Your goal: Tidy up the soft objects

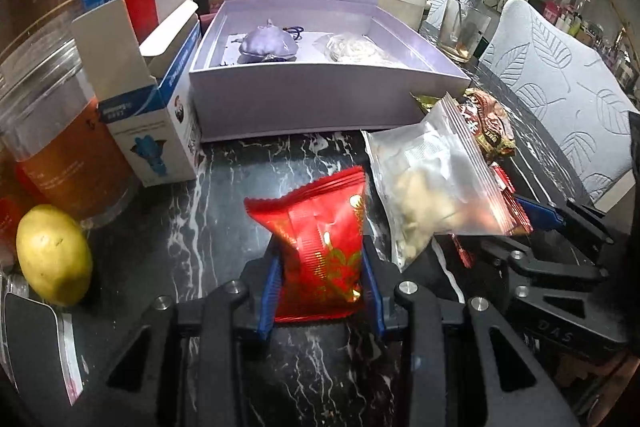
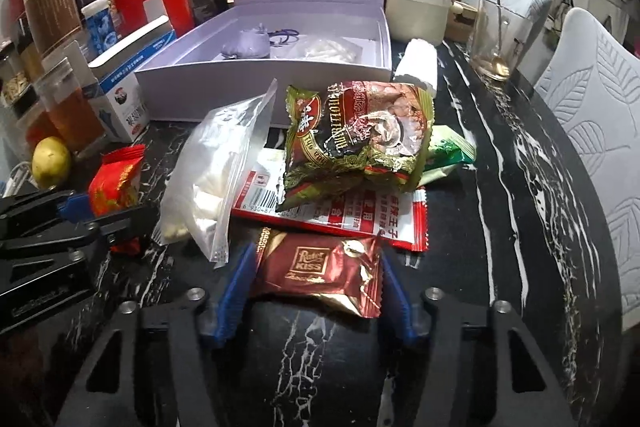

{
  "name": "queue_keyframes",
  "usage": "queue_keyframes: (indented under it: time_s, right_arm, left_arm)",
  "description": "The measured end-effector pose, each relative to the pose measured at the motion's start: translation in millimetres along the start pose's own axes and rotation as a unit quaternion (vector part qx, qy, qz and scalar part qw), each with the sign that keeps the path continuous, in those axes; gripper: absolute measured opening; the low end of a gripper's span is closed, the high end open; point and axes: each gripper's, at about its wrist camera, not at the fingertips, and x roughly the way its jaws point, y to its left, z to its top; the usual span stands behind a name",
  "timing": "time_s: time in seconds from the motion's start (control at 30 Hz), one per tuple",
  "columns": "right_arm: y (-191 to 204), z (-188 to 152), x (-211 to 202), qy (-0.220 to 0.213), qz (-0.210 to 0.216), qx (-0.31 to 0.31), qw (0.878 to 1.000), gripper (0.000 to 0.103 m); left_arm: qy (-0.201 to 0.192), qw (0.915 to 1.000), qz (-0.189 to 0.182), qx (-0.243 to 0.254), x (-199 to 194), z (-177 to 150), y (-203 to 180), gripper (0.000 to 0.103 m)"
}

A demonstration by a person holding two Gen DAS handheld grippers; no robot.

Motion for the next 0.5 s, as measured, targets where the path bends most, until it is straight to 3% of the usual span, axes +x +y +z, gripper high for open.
queue_keyframes:
  time_s: [0.1,0.3,0.5]
  right_arm:
    - [-5,-2,-4,-0.01,0.01,0.012,1.0,0.041]
    - [-18,-9,-14,-0.021,0.034,0.041,0.998,0.028]
    - [-26,-20,-23,-0.014,0.053,0.06,0.997,0.026]
  left_arm:
    - [-0.01,0.9999,-0.003,-0.003,0,-1,1,0.035]
    - [-0.006,0.9999,-0.006,-0.01,-4,-4,2,0.035]
    - [0.002,0.9998,-0.011,-0.016,-13,-15,0,0.035]
